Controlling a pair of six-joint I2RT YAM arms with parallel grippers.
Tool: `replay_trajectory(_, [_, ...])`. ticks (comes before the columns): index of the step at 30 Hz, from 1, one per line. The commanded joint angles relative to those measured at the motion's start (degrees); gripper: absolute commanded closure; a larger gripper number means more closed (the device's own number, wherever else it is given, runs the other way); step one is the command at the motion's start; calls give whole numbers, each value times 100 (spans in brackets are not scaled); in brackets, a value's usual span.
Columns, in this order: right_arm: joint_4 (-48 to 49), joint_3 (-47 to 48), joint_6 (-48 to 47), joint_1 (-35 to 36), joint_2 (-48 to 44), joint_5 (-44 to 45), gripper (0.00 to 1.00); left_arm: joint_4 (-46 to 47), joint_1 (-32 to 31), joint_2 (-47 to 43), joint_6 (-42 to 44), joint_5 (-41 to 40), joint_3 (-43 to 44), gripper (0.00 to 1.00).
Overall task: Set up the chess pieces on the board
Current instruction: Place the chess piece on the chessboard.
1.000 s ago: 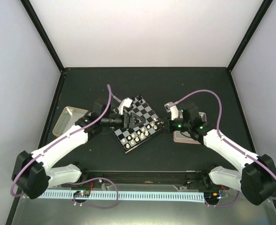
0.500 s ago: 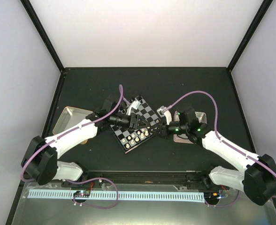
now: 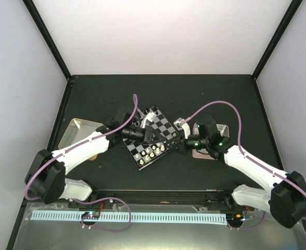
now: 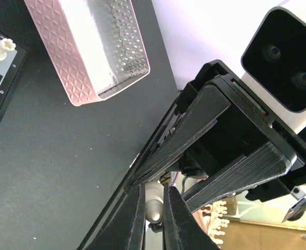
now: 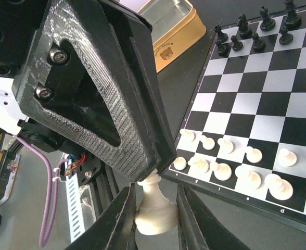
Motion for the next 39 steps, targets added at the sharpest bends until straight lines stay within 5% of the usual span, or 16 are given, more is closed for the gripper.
replay_trajectory(1, [-4, 100, -51, 35, 0, 214, 74, 248, -31, 23, 48, 201, 127, 98])
replay_trajectory(7, [-380, 125, 33, 29, -68, 937, 45, -199, -32, -138, 457, -520, 120, 98])
replay_trajectory(19, [-1417, -297, 1227, -80, -1673, 3839, 30, -1384, -762, -468, 1032, -3658, 741, 98])
replay_trajectory(26, [-2490, -245, 2123, -189, -2200, 5486, 29, -2057, -1479, 584, 1298, -4966, 1622, 99])
replay_trajectory(39, [-2499, -330, 2192, -228, -1927, 5530, 29, -2711, -1681, 2118, 1433, -5214, 2558, 97])
